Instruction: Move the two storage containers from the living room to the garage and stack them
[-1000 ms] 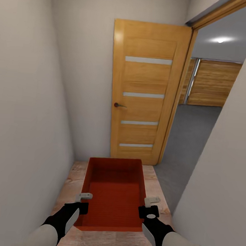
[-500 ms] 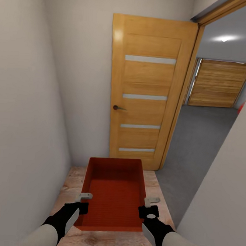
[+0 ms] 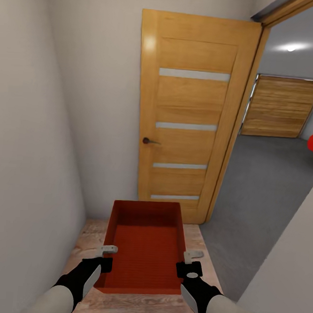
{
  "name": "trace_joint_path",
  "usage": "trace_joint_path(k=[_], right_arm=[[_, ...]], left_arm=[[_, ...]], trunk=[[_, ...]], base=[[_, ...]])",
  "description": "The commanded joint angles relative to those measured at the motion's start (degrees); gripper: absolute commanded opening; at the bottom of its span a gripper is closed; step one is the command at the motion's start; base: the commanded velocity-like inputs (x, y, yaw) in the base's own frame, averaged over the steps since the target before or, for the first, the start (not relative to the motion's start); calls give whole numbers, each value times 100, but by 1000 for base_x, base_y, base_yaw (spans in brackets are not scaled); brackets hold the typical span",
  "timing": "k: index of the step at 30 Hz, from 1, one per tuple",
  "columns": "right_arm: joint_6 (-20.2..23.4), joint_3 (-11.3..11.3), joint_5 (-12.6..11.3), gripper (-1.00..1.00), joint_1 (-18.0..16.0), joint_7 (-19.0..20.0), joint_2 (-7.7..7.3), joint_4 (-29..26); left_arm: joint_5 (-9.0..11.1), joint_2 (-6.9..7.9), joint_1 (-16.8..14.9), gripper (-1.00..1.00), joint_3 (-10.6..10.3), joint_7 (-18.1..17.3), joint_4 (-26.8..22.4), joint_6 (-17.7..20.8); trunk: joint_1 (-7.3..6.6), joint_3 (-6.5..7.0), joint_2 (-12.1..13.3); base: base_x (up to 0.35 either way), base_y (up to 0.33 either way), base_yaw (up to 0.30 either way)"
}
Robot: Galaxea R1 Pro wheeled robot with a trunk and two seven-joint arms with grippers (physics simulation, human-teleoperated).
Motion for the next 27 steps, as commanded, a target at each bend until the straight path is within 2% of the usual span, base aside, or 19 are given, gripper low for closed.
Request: trace_joint_path(k=[1,7,24,27], right_arm=[[-45,-207,90,-100,-11,-15,-51,-18],[-45,-207,90,-100,-11,-15,-51,-18],[-45,-207,90,-100,-11,-15,-51,-18],[-45,-207,90,-100,-11,-15,-51,-18]], left_arm=[[-59,275,2,-100,30,32,6,38],[-57,275,2,-100,30,39,15,-152],[-50,274,2,-100,30,8,15,-126],[-50,269,2,-100,30,-19,15,-121]], trunk=[[4,-8,-6],[4,-8,-6],[4,-8,-6],[4,-8,-6]], base=[[322,0,0],[322,0,0],[322,0,0],[137,0,0]])
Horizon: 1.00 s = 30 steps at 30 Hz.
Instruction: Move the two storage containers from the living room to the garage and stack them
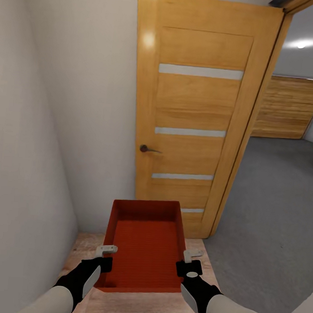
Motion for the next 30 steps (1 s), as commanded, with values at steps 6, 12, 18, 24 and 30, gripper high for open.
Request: trace_joint_path(k=[6,12,18,24,30], right_arm=[[-24,-82,-137,-100,-7,-10,-52,15],[-24,-82,-137,-100,-7,-10,-52,15],[-24,-82,-137,-100,-7,-10,-52,15],[-24,-82,-137,-100,-7,-10,-52,15],[-24,-82,-137,-100,-7,-10,-52,15]], left_arm=[[-42,269,-2,-100,-35,24,-27,34],[-42,271,-2,-100,-35,25,-27,34],[-45,272,-2,-100,-35,25,-30,34],[-47,272,-2,-100,-35,25,-31,34],[-46,270,-2,-100,-35,25,-30,34]], trunk=[[2,-9,-7],[2,-9,-7],[2,-9,-7],[2,-9,-7],[2,-9,-7]], base=[[24,0,0],[1,0,0],[0,0,0],[0,0,0],[0,0,0]])
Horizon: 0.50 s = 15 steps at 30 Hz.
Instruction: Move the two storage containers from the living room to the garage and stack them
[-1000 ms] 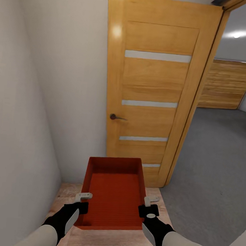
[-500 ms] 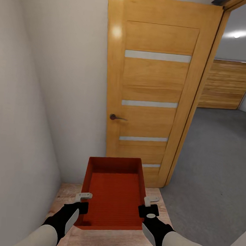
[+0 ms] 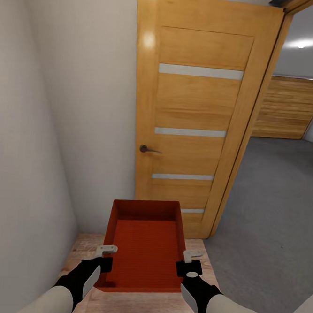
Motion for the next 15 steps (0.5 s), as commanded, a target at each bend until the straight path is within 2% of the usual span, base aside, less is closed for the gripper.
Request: trace_joint_path(k=[1,5,15], right_arm=[[-23,-78,-140,-100,-7,-10,-53,15],[-23,-78,-140,-100,-7,-10,-50,15],[-23,-78,-140,-100,-7,-10,-52,15]], left_arm=[[-38,270,-2,-100,-39,29,-30,34],[-38,268,-2,-100,-39,29,-32,34],[-37,267,-2,-100,-39,23,-34,34]], trunk=[[1,-9,-8],[1,-9,-8],[1,-9,-8]], base=[[0,0,-15],[0,0,-163],[7,4,-274]])
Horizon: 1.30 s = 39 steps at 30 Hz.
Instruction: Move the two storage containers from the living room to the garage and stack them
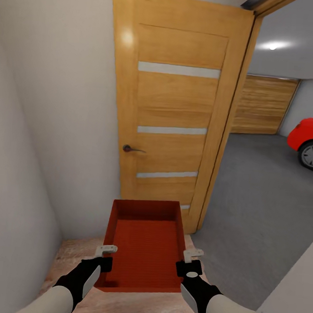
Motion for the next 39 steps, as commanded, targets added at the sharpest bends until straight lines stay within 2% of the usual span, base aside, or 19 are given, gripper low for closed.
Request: trace_joint_path(k=[1,20,39], right_arm=[[-24,-68,-151,-100,-8,-8,-52,19],[-24,-68,-151,-100,-8,-8,-51,19],[-24,-68,-151,-100,-8,-8,-51,19]], left_arm=[[-27,266,-1,-100,-48,27,-31,34],[-27,265,-1,-100,-48,25,-31,34],[-27,272,-1,-100,-48,25,-31,34]], trunk=[[2,-9,-8],[2,-9,-8],[2,-9,-8]], base=[[122,103,-281],[211,190,-281],[108,94,-281]])
